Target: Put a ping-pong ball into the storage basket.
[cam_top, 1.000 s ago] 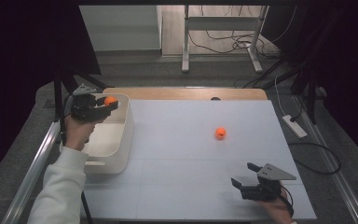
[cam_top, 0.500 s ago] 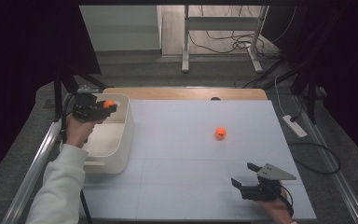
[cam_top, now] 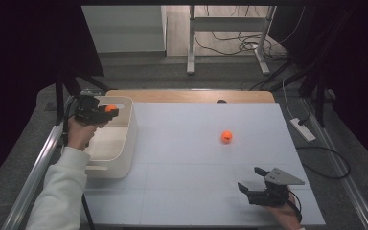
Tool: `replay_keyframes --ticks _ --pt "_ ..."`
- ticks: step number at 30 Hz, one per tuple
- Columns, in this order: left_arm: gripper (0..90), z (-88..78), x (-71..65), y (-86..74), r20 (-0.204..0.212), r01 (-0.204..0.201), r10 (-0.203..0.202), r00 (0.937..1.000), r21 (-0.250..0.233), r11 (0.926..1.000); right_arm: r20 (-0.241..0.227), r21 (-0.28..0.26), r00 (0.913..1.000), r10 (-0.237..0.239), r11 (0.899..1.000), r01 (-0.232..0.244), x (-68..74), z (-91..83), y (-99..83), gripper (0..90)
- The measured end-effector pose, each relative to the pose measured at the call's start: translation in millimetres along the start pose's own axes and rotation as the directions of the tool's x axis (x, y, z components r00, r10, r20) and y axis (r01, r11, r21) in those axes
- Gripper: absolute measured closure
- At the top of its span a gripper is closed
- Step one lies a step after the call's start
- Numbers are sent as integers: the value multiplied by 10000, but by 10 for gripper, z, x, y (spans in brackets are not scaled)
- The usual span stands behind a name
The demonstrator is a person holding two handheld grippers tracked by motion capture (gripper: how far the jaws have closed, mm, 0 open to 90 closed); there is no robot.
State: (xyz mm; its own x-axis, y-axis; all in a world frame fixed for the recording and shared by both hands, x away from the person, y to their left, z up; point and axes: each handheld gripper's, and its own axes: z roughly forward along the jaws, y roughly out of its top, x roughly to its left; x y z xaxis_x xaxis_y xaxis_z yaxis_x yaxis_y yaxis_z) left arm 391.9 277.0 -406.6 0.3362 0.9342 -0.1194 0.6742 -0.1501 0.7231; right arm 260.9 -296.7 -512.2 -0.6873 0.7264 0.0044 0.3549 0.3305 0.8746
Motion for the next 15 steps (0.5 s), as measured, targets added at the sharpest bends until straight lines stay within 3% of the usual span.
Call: replay_keyframes --ticks 5,10,15 --pt "490 -3 5 -1 -5 52 -52 10000 -35 10000 0 -1 10000 -10 10000 10 1 1 1 119" --pt "266 -65 27 2 6 351 -351 9994 -576 9977 21 -27 10000 -17 10000 17 -3 -4 1 119" --pt "187 -105 3 -5 333 408 -381 9987 -852 9955 -9 -8 10000 11 10000 -11 -8 7 3 119"
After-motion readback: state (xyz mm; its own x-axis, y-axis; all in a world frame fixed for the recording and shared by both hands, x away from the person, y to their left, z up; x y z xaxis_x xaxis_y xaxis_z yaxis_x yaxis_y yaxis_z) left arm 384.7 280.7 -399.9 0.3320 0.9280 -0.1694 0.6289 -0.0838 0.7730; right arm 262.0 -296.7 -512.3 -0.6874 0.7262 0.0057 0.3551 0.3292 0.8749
